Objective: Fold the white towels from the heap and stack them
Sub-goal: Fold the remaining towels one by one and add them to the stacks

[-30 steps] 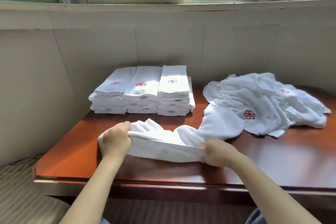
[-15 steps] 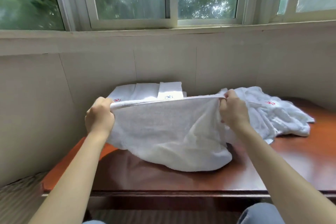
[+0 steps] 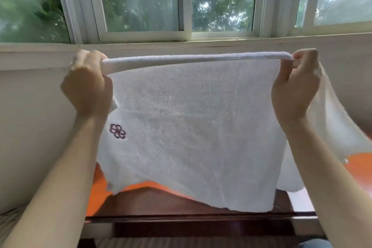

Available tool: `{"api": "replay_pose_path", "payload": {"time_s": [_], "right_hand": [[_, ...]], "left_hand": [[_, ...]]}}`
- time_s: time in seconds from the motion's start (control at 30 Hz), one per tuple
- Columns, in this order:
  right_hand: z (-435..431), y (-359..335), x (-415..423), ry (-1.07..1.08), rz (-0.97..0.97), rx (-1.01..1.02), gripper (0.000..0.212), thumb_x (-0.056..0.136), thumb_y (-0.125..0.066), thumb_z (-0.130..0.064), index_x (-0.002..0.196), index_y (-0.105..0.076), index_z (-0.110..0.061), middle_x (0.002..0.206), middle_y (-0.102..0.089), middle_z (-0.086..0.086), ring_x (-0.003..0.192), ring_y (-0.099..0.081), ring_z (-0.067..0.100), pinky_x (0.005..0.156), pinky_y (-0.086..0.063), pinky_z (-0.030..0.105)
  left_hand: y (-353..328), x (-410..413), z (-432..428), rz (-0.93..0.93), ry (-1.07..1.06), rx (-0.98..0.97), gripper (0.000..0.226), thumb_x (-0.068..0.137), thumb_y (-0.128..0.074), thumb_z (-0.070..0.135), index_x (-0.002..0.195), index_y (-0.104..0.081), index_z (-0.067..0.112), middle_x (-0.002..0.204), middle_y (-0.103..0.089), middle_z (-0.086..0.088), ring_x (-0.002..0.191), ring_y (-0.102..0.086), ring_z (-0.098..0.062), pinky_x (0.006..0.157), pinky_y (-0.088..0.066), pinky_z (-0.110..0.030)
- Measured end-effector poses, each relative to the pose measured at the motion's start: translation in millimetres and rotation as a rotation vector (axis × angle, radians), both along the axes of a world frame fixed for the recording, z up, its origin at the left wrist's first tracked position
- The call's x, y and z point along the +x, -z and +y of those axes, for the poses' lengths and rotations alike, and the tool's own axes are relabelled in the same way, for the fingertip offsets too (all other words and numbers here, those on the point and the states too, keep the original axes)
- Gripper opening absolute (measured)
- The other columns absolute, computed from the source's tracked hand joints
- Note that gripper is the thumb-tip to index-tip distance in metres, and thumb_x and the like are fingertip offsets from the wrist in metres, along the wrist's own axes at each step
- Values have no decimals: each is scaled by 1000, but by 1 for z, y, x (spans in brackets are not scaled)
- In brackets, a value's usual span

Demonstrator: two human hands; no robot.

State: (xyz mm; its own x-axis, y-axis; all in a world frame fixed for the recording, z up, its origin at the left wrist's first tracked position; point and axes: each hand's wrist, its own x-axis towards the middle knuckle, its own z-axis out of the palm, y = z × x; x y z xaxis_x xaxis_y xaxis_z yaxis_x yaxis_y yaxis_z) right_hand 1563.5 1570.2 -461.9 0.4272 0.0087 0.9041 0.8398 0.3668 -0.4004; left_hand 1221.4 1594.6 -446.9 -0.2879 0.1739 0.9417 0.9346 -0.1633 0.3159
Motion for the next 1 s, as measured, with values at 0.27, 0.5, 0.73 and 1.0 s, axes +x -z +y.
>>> {"api": "replay_pose_path", "payload": {"time_s": [0.27,0.5,0.73,1.0], "right_hand": [[73,5,19,-71,-133,-151,27,94,-44,-19,100,-54,6,106,-60,23,98,-55,40,83,-38,40],[148,153,13,-399,-506,-1342,46,94,-54,-23,138,-42,-18,156,-12,13,135,-35,30,105,-28,33],[148,271,-12,-343,-652,-1643,31,99,-30,-42,126,-44,-32,148,-29,-1,144,-11,13,110,-16,54],[163,272,-18,-250,-616,-1537,30,99,-32,-41,125,-45,-34,133,-41,-6,131,-32,14,101,-28,46]], "left_hand": [[2,-3,61,122,-62,-55,25,85,-41,3,97,-63,8,99,-58,-18,85,-54,-38,58,-34,-41],[137,39,124,347,-237,-1106,50,95,-46,20,142,-31,15,148,-30,-14,139,-23,-33,112,-22,-47],[276,86,99,204,68,-1496,48,100,-23,43,142,-29,22,148,-28,-7,135,-27,-28,106,-27,-48],[291,70,132,147,132,-1469,67,95,-16,61,152,-14,27,161,-2,-1,148,1,-23,114,-2,-56]]}}
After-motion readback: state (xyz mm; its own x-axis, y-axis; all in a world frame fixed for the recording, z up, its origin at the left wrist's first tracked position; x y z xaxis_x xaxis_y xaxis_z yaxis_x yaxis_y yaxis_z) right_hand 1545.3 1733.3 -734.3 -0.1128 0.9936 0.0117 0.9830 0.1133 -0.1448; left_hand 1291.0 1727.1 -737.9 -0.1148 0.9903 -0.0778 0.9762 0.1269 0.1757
